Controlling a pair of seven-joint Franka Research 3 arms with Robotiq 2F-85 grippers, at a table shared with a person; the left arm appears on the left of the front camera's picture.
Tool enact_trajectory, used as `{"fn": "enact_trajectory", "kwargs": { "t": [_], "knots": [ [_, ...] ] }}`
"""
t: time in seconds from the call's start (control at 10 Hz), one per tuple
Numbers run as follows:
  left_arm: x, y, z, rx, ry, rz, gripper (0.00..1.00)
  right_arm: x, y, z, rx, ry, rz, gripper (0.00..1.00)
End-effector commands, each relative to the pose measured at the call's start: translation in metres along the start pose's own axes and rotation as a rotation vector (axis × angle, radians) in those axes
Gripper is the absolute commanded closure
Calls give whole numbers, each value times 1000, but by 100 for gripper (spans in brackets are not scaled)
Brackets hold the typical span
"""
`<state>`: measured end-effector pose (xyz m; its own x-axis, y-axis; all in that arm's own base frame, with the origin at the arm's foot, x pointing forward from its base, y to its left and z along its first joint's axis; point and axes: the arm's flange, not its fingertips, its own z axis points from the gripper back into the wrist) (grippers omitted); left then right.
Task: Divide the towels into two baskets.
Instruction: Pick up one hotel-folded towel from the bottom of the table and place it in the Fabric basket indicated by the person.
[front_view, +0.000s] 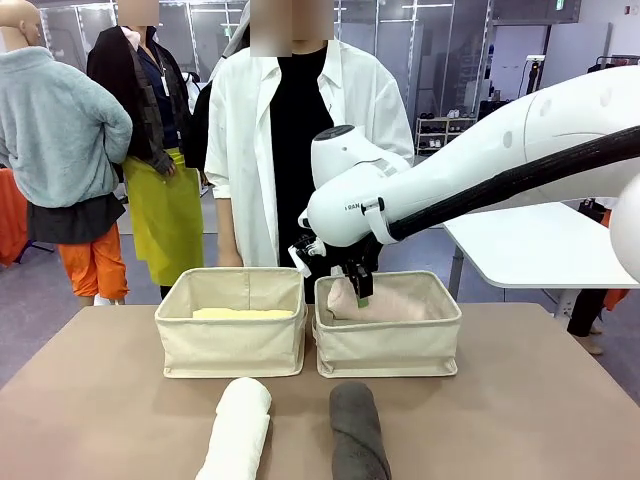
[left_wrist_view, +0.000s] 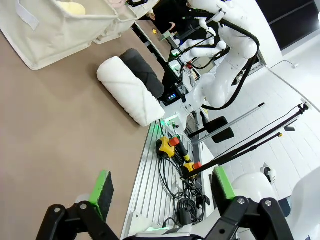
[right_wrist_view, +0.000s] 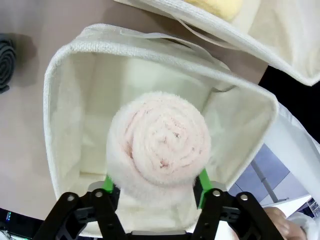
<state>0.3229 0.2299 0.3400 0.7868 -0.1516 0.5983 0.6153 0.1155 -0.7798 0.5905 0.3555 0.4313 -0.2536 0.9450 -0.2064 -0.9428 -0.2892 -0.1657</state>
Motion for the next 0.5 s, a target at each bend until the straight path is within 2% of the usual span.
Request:
{"fn": "enact_trajectory", "kwargs": {
  "t": [0.0,0.3,0.4],
  "knots": [
    [-2,-5,1,-4,-9,-16,0,1,4,11,-7,18,10,0],
    [-2,-5,1,-4,-9,-16,0,-2,14,21,-15,8,-22,0],
    [-2,-5,1,-4,-9,-16,0,3,1,8,-11,0,6,0]
  ]
}}
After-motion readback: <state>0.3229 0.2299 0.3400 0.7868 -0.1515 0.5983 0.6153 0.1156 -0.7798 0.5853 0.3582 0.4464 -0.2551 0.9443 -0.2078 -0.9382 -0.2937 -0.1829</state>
